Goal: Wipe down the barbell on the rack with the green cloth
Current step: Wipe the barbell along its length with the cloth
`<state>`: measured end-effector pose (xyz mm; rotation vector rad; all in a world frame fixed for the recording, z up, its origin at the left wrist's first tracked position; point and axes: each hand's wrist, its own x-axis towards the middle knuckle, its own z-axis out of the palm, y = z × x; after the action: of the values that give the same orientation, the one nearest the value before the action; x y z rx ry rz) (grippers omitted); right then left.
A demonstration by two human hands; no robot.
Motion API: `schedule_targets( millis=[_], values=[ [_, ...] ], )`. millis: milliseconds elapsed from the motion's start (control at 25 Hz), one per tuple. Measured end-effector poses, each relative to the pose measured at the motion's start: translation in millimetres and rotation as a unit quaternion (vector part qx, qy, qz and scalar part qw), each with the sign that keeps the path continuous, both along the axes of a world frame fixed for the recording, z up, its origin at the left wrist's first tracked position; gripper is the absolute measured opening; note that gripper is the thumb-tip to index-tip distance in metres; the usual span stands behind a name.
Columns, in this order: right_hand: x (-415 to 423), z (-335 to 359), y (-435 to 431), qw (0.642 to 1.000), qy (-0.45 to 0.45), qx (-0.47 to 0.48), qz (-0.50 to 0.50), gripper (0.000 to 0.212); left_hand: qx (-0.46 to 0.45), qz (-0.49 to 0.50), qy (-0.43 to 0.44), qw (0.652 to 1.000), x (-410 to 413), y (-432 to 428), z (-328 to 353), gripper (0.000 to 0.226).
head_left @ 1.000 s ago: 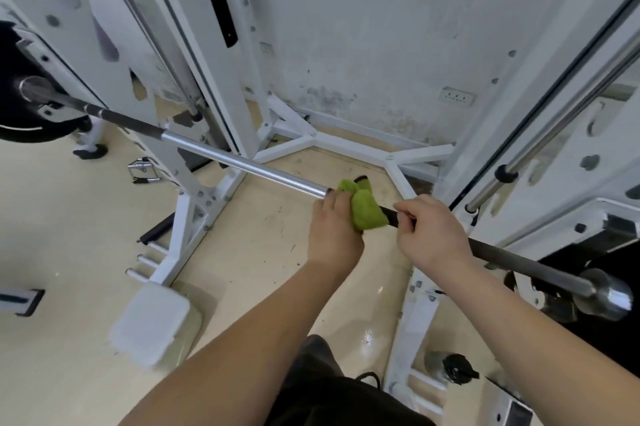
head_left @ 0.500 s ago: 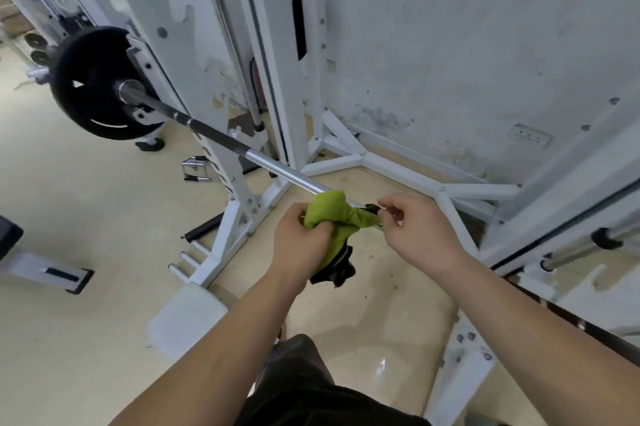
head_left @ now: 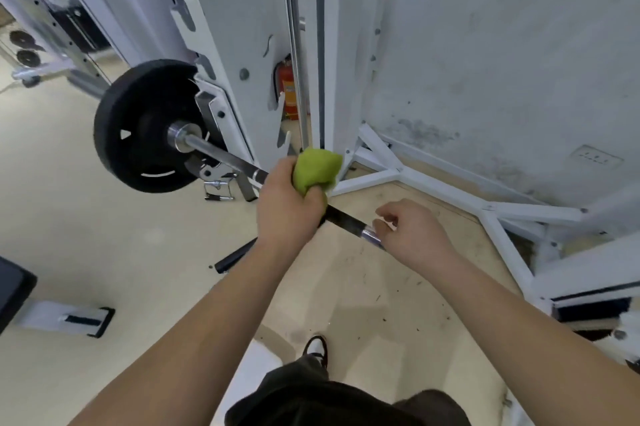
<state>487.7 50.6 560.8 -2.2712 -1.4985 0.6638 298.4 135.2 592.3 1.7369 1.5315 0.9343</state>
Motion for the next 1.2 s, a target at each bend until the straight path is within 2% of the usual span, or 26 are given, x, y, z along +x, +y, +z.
schedule_targets(
  millis=[80,160,200,240,320,400,480,520,640,680,760,880,920,960,1040,1080,1120,1200],
  values=[
    [-1.6,-1.5,15.2,1.0,-0.002,-0.023,-0.021,0.025,0.077,-0.087,0.111,0.987,0.5,24.9,-18.9,0.04],
    [-1.5,-2.3,25.0,0.998,0.003,-0.057,-0.031,0.013,0.071,-0.178,0.258,0.947,5.2,19.4,-54.0,0.043],
    [-1.8,-3.6,29.0,0.997,0.003,-0.072,-0.028,0.022,0.077,-0.204,0.3,0.929,5.9,10.1,-69.0,0.049],
    [-2.8,-4.4,31.5,0.996,0.012,-0.079,-0.031,0.029,0.083,-0.215,0.315,0.921,6.3,2.2,-78.7,0.054],
    [-5.4,-7.8,38.0,0.995,0.022,-0.073,-0.059,0.026,0.097,-0.238,0.296,0.92,9.8,-2.5,-83.4,0.057],
    [-9.9,-14.3,42.7,0.993,0.03,-0.054,-0.1,0.016,0.159,-0.32,0.278,0.892,4.5,-0.6,-80.5,0.056],
    [-15.6,-18.9,47.9,0.991,0.032,-0.04,-0.121,0.018,0.214,-0.359,0.285,0.862,-18.2,21.9,-79.1,0.058],
    [-17.9,-19.6,50.1,0.991,0.041,-0.036,-0.12,0.018,0.215,-0.345,0.29,0.866,-31.3,39.2,-81.6,0.06],
    [-27.9,-12.6,58.7,0.993,0.073,-0.047,-0.075,0.015,0.142,-0.171,0.284,0.933,-54.5,70.5,-87.4,0.061],
    [-30.4,-8.9,61.3,0.994,0.078,-0.068,-0.044,0.012,0.118,-0.14,0.278,0.943,-47.6,62.9,-86.7,0.062],
    [-31.1,-2.5,65.5,0.99,0.08,-0.114,0.009,0.01,0.101,-0.19,0.27,0.938,-26.7,35.0,-86.8,0.061],
    [-29.1,-1.2,66.7,0.988,0.055,-0.142,0.032,0.02,0.162,-0.297,0.261,0.904,-35.6,38.6,-82.6,0.056],
    [-30.8,-2.0,66.9,0.989,0.035,-0.139,0.033,0.022,0.167,-0.292,0.267,0.903,-45.1,54.8,-83.1,0.054],
    [-32.6,-3.6,66.8,0.991,0.019,-0.131,0.032,0.024,0.166,-0.246,0.277,0.914,-51.5,70.3,-84.0,0.054],
    [-35.7,-7.1,65.1,0.993,0.012,-0.117,0.019,0.024,0.12,-0.128,0.27,0.947,-47.0,74.5,-84.3,0.055],
    [-35.0,-7.9,63.5,0.994,0.022,-0.106,0.005,0.022,0.094,-0.111,0.267,0.953,-33.9,62.2,-83.8,0.056],
    [-33.1,-8.9,61.6,0.995,0.037,-0.096,-0.008,0.018,0.086,-0.138,0.27,0.949,-19.8,45.8,-85.5,0.056],
    [-30.1,-9.3,57.6,0.995,0.06,-0.083,-0.018,0.008,0.153,-0.248,0.267,0.918,-15.9,30.1,-88.8,0.056]
  ],
)
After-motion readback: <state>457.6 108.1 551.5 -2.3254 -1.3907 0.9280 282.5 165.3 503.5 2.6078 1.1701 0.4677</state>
